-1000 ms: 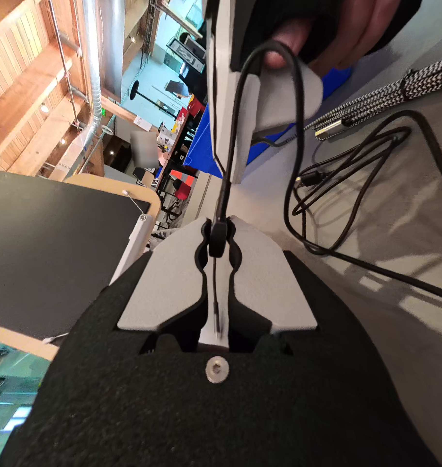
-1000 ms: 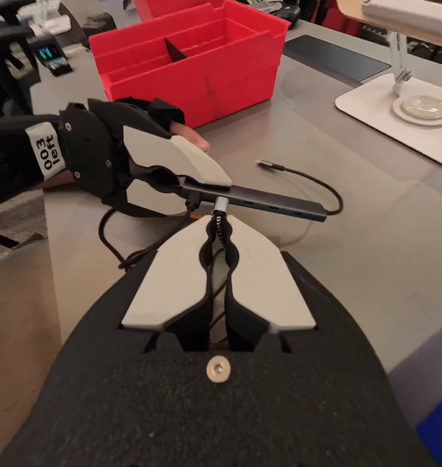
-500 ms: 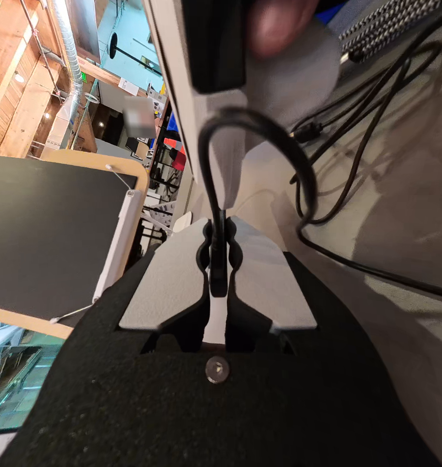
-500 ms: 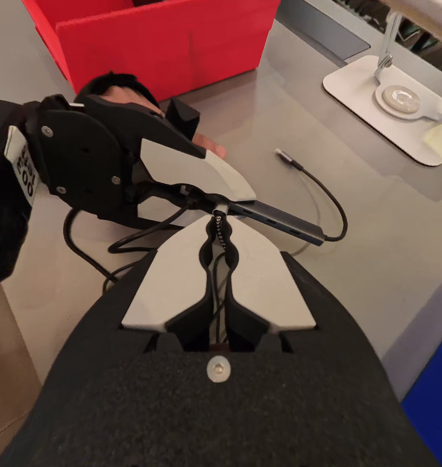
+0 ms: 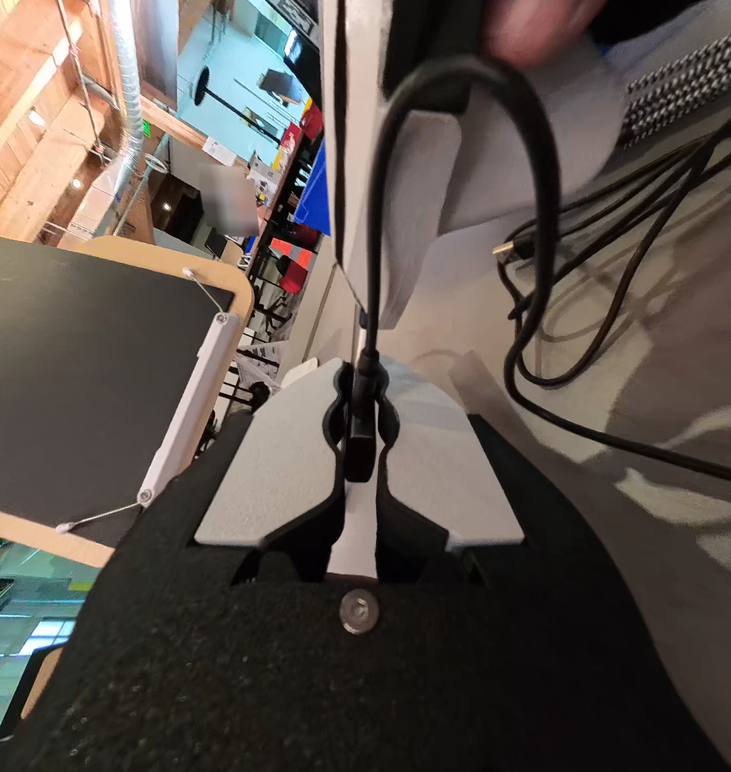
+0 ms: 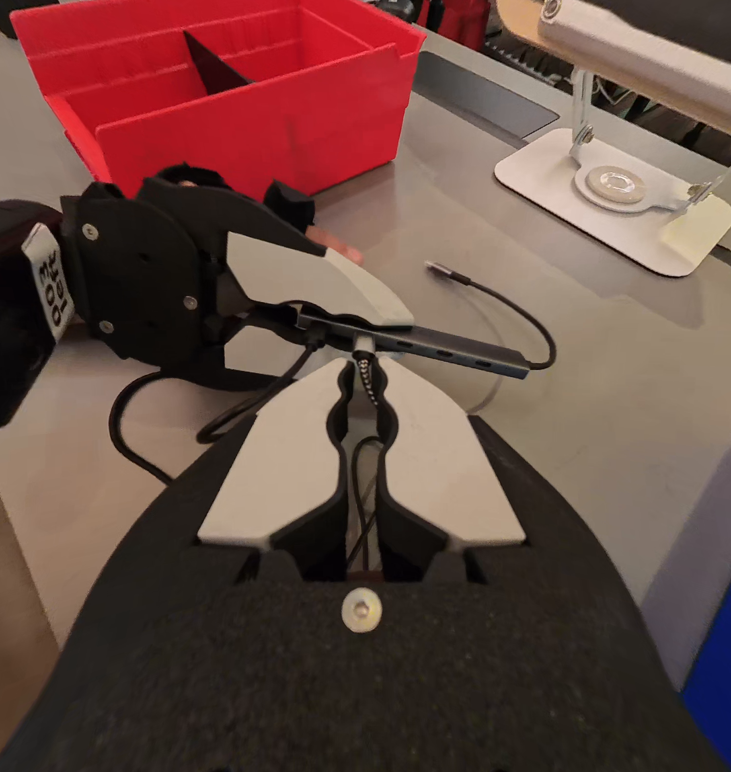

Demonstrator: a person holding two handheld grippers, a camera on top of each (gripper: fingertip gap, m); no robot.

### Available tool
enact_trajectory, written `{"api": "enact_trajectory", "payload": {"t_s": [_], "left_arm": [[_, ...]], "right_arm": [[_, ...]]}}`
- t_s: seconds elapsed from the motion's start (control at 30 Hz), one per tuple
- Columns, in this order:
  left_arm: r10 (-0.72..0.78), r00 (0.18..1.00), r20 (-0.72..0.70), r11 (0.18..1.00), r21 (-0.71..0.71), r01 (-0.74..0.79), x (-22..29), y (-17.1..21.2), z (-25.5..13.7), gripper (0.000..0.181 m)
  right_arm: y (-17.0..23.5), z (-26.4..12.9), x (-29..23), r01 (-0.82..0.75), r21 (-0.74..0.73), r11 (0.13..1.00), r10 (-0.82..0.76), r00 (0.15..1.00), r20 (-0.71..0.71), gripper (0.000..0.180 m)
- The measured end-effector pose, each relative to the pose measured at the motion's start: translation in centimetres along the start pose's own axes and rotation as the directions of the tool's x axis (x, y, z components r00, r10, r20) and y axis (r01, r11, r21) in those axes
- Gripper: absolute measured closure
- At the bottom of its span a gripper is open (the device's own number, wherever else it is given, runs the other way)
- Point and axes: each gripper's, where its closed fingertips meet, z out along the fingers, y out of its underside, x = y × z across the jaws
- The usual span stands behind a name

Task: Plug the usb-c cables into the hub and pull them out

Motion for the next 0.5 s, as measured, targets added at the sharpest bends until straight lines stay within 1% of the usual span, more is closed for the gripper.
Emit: {"api": "enact_trajectory", "payload": {"t_s": [0.07, 0.13, 0.17, 0.23, 0.4, 0.5], "left_arm": [[0.003, 1.000, -0.006, 1.000, -0.023, -0.003, 0.07, 0.22, 0.07, 0.171], [-0.007, 1.000, -0.004, 0.999, -0.033, 0.007, -0.10, 0.21, 0.04, 0.172], [-0.006, 1.000, -0.002, 1.000, -0.028, 0.006, -0.14, 0.06, 0.01, 0.172], [0.007, 1.000, -0.003, 0.999, -0.041, -0.008, 0.00, 0.14, -0.03, 0.172], [0.042, 0.999, 0.001, 0.997, -0.065, -0.042, 0.17, 0.09, -0.38, 0.172], [0.078, 0.996, 0.037, 0.994, -0.076, -0.075, -0.29, -0.01, -0.70, 0.172]], "right_arm": [[-0.05, 0.21, -0.14, -0.036, 0.003, 0.999, 0.036, 0.999, -0.001, 0.164], [-0.01, 0.38, 0.09, -0.053, 0.007, 0.999, 0.053, 0.998, -0.033, 0.165], [0.07, 0.44, 0.29, -0.055, 0.008, 0.998, 0.056, 0.997, -0.056, 0.169], [0.11, 0.55, 0.30, -0.062, 0.021, 0.998, 0.063, 0.995, -0.072, 0.169], [0.58, 0.72, -0.18, -0.088, 0.013, 0.996, 0.089, 0.995, -0.047, 0.172], [0.86, 0.84, -0.31, -0.061, 0.010, 0.998, 0.061, 0.996, -0.067, 0.175]]}}
